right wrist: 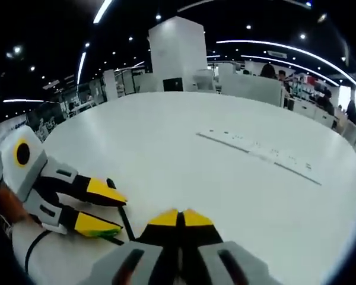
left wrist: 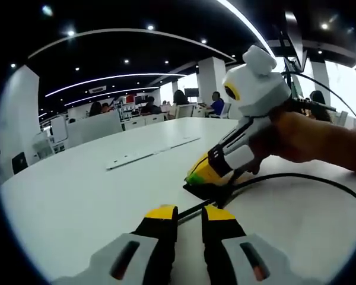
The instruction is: Find the charging cable on the desk, coil it up and secure with Velcro.
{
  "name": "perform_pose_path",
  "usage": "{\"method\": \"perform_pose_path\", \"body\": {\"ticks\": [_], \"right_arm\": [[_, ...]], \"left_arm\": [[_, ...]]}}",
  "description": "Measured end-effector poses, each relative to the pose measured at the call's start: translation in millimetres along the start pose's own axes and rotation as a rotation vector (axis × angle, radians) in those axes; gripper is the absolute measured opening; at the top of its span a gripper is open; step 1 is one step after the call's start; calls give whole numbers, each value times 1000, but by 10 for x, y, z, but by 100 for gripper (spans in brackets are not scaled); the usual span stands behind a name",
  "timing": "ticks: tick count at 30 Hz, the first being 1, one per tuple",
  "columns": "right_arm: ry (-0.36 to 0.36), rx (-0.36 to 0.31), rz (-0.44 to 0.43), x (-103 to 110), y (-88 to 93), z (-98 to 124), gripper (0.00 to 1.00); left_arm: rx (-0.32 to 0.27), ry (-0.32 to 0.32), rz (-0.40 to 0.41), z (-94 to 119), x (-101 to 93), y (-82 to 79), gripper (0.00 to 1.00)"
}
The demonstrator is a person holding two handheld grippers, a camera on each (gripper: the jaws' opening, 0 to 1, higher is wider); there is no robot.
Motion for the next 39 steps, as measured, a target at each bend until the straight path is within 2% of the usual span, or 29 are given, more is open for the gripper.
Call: {"method": "perform_pose_path", "body": {"ticks": [6,13,16,17,18,20,22,30,33,39], "right_arm": [[5,-9,10,1,-3,7,1],[45,-20,44,14,-19,-9,1],[149,-16,200,-81,-68,-12,2],[127,-23,172,8,-65,12,2],[101,-36,107,71,-73,31,2],[81,-40,66,106,-77,93,2],[80,-32,63,126,-69,152,2],[0,31,-14,339,16,263,2],[-40,95,-32,412,79,255,2],[-77,131,-78,326,82,179,1]], "left_arm": [[1,-1,0,-17,28,3,17],[3,-3,-1,-18,24,-1,17],[4,-2,-2,-20,24,-3,17],[3,-1,1,-21,24,-4,17],[3,-1,2,-21,24,-4,17],[3,-1,1,-22,23,-6,17],[4,-2,1,-23,22,-7,17],[4,-3,0,-26,29,-11,17],[4,-3,0,-25,25,-12,17],[4,-1,5,-18,15,-10,17]]}}
Point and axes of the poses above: the point that each gripper's makers call its tool centre point, and the gripper's own axes: z roughly backward along the fingers, x roughly to its left, y roughly out of its underside, the point moved 4 cm from there along z, roughly backward along the fingers, and after that the axes turned 5 degrees about -y, right-handed, at the moved point
